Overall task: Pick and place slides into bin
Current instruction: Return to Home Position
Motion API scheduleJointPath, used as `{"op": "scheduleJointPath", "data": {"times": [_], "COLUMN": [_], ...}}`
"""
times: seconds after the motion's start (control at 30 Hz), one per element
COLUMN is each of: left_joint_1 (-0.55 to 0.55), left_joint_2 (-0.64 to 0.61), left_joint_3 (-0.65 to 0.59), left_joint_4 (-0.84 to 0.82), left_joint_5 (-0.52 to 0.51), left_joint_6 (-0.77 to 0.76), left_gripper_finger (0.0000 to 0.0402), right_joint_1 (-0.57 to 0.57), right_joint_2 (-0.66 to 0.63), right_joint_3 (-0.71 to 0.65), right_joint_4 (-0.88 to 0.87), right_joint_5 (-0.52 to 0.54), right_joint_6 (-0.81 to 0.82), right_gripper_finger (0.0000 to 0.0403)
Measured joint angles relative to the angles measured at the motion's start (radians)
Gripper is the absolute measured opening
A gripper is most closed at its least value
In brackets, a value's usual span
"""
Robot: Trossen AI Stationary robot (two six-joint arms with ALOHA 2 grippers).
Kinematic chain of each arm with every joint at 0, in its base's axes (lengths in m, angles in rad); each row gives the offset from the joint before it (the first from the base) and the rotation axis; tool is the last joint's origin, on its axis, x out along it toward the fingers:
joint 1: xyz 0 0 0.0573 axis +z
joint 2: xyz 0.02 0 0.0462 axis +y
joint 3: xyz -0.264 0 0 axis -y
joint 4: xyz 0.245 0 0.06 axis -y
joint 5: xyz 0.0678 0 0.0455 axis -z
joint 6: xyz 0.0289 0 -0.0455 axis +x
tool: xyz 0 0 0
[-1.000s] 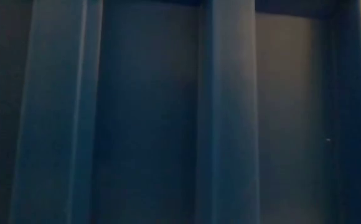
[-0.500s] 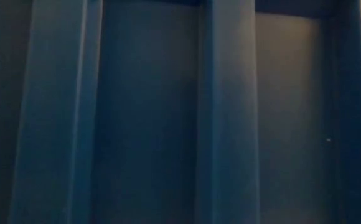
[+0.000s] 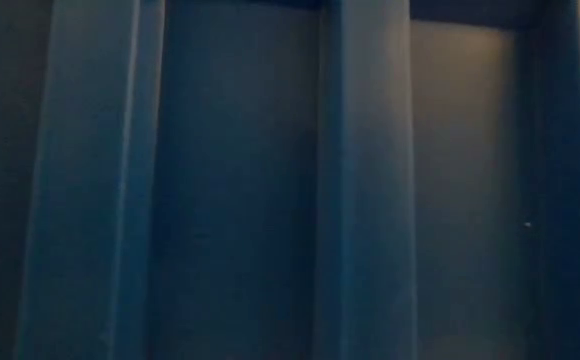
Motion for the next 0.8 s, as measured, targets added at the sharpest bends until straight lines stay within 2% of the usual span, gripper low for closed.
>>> {"op": "scheduleJointPath", "data": {"times": [0.8], "left_joint_1": [0.000], "left_joint_2": [0.000], "left_joint_3": [0.001], "left_joint_4": [-0.069], "left_joint_5": [0.003], "left_joint_6": [-0.014], "left_gripper_finger": [0.0184], "right_joint_1": [0.000], "right_joint_2": [0.000], "right_joint_3": [0.000], "right_joint_4": [-0.067], "right_joint_5": [-0.007], "right_joint_6": [0.029], "right_gripper_finger": [0.0281]}}
